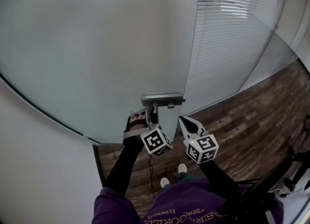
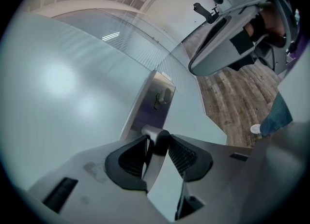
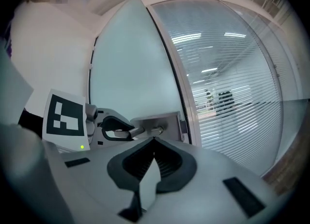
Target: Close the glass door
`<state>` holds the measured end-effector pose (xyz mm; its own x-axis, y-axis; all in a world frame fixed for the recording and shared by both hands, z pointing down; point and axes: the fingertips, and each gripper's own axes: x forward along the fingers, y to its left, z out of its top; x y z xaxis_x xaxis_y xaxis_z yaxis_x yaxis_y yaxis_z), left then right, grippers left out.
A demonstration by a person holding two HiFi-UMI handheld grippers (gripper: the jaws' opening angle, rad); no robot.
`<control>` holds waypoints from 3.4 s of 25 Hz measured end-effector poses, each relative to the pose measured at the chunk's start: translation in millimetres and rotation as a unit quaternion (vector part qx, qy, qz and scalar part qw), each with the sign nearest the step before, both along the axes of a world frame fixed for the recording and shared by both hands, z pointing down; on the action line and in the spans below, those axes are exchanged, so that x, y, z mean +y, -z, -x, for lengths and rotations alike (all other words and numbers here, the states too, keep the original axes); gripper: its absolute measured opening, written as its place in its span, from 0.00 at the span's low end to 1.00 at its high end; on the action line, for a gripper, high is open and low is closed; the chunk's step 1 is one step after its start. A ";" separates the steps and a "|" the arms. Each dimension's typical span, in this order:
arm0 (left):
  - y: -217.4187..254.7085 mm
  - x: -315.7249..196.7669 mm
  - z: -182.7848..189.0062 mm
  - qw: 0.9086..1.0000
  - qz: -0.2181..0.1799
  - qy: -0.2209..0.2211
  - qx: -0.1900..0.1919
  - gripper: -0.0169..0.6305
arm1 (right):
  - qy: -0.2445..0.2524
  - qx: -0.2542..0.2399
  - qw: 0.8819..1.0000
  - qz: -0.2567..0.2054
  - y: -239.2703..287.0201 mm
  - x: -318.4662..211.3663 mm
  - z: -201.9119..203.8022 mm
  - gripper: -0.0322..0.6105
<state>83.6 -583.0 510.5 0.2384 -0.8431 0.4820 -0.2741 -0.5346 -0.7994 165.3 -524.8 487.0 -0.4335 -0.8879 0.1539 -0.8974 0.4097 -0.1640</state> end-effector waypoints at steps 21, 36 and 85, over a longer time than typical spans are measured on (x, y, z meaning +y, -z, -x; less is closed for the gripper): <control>12.0 -78.2 1.4 0.999 0.016 0.040 0.002 0.22 | 0.056 0.008 0.998 0.018 3.5 -82.6 -16.3 0.04; 10.4 -102.7 -9.1 0.999 0.014 0.051 0.010 0.22 | 0.064 0.010 0.998 0.025 -5.6 -96.5 -24.0 0.04; -3.9 -194.8 2.5 0.993 0.027 0.115 0.011 0.22 | -0.014 0.005 1.000 0.027 -20.9 -159.9 -18.2 0.04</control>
<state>81.1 -777.8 514.4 0.0539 -0.8497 0.5245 -0.4098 -0.4978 -0.7643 183.5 -684.7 507.9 -0.4062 -0.8904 0.2055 -0.9104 0.3747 -0.1756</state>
